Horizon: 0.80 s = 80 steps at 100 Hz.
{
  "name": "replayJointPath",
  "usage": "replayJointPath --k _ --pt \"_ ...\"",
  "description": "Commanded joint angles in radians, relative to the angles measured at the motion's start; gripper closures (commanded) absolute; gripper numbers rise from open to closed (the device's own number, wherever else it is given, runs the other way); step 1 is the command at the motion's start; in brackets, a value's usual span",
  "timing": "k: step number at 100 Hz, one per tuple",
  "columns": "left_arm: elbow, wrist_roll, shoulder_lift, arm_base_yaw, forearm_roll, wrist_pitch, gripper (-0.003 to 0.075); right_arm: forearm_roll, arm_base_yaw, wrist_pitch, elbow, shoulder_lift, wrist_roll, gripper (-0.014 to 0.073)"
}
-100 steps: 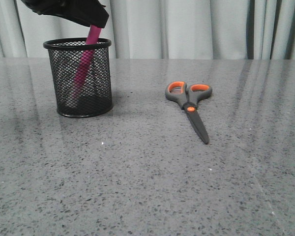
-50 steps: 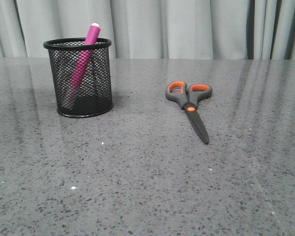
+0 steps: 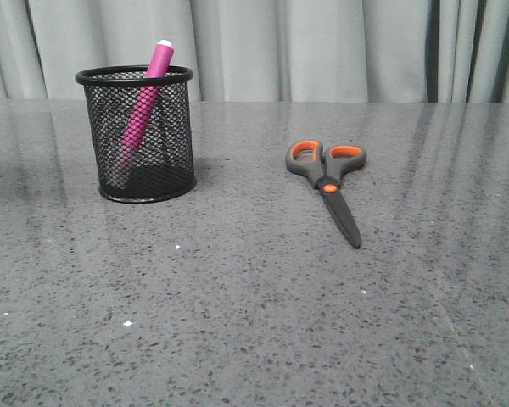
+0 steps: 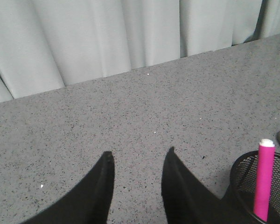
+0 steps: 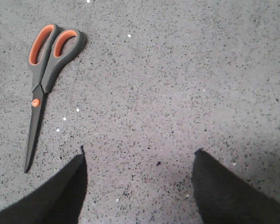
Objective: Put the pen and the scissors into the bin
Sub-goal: 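Lower the marker into the mesh cup and open the left gripper, then move the right gripper above the grey-and-orange scissors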
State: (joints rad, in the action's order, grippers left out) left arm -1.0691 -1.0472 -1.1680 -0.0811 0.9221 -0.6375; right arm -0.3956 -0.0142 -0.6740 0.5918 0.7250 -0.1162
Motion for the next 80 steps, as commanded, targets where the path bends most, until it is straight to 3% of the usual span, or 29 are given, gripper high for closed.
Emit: replayJointPath --k 1,29,48,80 --pt "-0.033 0.007 0.026 -0.007 0.036 -0.001 0.0493 -0.010 -0.005 0.050 0.031 0.004 -0.013 0.0161" --pt "-0.033 0.007 0.026 -0.001 0.036 -0.043 0.0493 -0.014 -0.005 0.077 0.031 0.004 -0.013 0.0161" --pt "-0.014 0.154 0.026 -0.005 0.031 -0.039 0.0493 -0.047 -0.005 0.042 0.031 0.004 -0.013 0.0161" --pt "0.137 0.161 0.106 -0.005 0.031 0.088 0.0493 -0.035 -0.003 -0.060 0.165 0.036 -0.057 0.0161"
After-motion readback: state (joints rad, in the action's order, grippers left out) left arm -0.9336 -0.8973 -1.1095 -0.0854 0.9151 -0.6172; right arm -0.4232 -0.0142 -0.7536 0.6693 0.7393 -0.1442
